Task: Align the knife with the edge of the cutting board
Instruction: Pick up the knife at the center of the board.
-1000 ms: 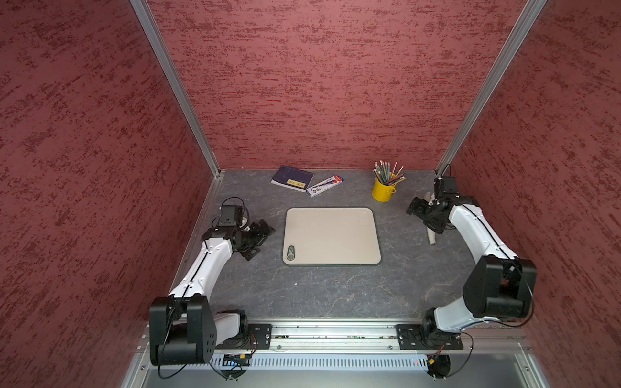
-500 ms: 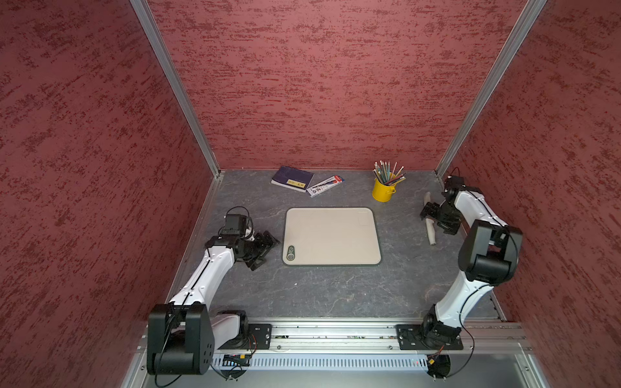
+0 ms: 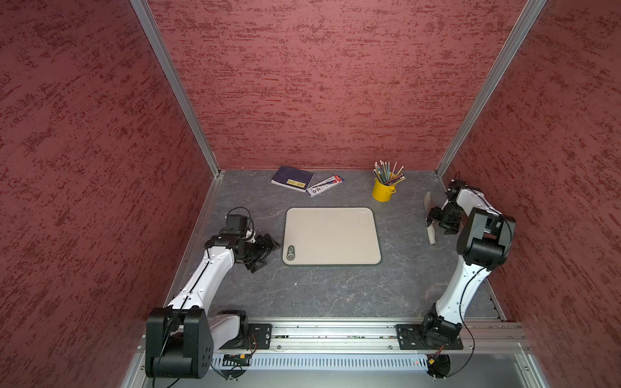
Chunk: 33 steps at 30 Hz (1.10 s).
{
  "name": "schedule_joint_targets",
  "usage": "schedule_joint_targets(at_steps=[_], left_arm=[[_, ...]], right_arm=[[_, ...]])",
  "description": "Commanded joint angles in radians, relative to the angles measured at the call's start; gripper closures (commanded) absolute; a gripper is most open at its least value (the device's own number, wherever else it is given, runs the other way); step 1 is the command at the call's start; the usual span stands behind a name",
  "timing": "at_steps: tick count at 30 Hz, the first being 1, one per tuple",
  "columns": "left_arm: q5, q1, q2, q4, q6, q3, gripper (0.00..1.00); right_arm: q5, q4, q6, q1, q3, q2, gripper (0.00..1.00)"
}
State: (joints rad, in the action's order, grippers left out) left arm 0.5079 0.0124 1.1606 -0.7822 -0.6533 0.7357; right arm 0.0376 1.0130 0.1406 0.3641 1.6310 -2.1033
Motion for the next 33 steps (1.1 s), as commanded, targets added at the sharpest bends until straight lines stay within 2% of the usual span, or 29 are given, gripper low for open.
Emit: schedule_joint_targets(at_steps=[1,15,28,33], left_arm=[[0.003,0.009,-0.012,0.006,0.000,0.007,0.15],[0.002,0.024,0.016,0.038,0.009,-0.007,0.15],[-0.007,0.034,0.017,0.044,0.003,-0.025,0.15],[-0.011,0.039,0.020,0.051,0.001,-0.024,0.15]], right_arm=[[0.015,0.029,-0.029,-0.006,0.049,-0.019,0.26],[-0.059,0.048,-0.034,-0.053,0.074,-0.066,0.34],[-0.038,0.072,-0.023,-0.074,0.114,-0.117,0.40],[-0.032,0.066,-0.027,-0.075,0.098,-0.107,0.46]])
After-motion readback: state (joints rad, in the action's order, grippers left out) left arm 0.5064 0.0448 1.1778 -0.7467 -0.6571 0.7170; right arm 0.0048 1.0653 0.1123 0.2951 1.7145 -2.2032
